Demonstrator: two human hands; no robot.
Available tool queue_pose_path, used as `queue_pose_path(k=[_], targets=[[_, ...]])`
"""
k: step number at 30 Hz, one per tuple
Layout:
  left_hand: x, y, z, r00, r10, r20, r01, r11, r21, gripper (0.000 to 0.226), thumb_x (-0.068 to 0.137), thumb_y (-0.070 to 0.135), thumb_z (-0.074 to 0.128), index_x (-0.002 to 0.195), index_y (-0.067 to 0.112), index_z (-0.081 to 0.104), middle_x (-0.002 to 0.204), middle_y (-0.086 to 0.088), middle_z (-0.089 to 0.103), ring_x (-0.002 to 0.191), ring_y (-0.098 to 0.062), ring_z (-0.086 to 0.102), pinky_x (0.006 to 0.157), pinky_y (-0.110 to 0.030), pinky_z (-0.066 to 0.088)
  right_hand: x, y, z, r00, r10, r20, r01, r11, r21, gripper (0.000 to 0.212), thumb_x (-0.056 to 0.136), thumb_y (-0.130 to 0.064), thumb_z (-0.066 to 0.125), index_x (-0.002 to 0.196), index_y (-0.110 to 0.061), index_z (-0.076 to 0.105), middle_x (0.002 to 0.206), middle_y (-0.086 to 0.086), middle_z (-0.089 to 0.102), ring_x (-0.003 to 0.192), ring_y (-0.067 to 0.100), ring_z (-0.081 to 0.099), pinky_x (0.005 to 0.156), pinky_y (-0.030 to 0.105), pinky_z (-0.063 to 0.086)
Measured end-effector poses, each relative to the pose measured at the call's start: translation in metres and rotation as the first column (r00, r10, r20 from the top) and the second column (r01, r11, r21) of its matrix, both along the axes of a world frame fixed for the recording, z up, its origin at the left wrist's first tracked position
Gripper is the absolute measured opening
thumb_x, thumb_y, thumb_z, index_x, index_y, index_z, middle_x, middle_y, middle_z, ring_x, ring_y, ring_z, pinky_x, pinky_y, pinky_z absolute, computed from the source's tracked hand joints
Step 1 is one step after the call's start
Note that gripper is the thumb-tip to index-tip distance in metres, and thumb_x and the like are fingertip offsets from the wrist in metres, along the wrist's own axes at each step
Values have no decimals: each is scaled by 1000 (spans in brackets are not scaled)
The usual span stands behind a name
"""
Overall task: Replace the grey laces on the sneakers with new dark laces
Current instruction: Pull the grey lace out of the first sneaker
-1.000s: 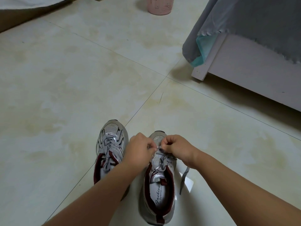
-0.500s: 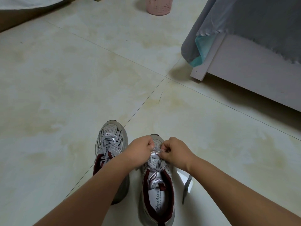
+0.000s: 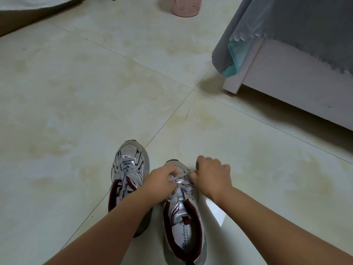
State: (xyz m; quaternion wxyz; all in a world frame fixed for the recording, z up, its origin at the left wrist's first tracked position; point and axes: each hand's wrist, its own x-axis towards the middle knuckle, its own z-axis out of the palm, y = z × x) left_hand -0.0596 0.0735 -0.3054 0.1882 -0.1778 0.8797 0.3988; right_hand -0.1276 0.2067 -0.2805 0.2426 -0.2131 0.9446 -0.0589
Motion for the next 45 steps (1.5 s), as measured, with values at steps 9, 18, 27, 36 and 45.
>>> queue_pose_path(k=[9, 18, 27, 36, 45], targets=[[6, 0, -1, 998, 44, -37, -44, 999, -8, 10, 85, 20, 62, 95, 20, 63, 69, 11, 52, 61, -11, 51, 55, -23, 38, -19, 7, 5, 997, 24, -73, -23, 1000, 10, 18, 90, -23, 44, 91, -16, 60, 99, 4, 61, 99, 27, 54, 81, 34, 31], [6, 4, -1, 993, 113, -41, -108, 988, 110, 12, 78, 14, 67, 74, 21, 59, 59, 2, 52, 53, -12, 43, 54, -25, 38, -2, -3, -7, 895, -235, 379, 324, 927, -190, 39, 80, -43, 68, 61, -14, 50, 57, -1, 47, 62, 16, 49, 59, 27, 34], [3, 2, -6, 987, 113, 117, -126, 986, 105, 13, 93, 15, 48, 97, 7, 57, 88, -8, 57, 77, -20, 52, 69, -27, 40, -21, 10, -9, 913, -407, -15, 398, 899, -181, 21, 93, -18, 44, 94, -10, 64, 102, 7, 65, 101, 30, 57, 82, 34, 43], [-2, 8, -4, 987, 150, 64, -151, 988, 25, 28, 94, 29, 47, 104, 3, 53, 97, -10, 58, 95, -28, 56, 70, -28, 37, -4, 3, -21, 821, -356, 446, 493, 836, -240, 40, 82, -27, 68, 52, -14, 44, 62, -1, 48, 64, 17, 47, 62, 27, 37], [0, 7, -7, 993, 89, 74, -86, 995, -41, 17, 90, 19, 47, 93, 3, 54, 75, -2, 51, 75, -22, 48, 67, -27, 37, -27, 9, -15, 838, -528, 135, 540, 771, -337, 31, 87, -18, 52, 57, -19, 45, 67, 1, 52, 77, 27, 52, 64, 28, 35]])
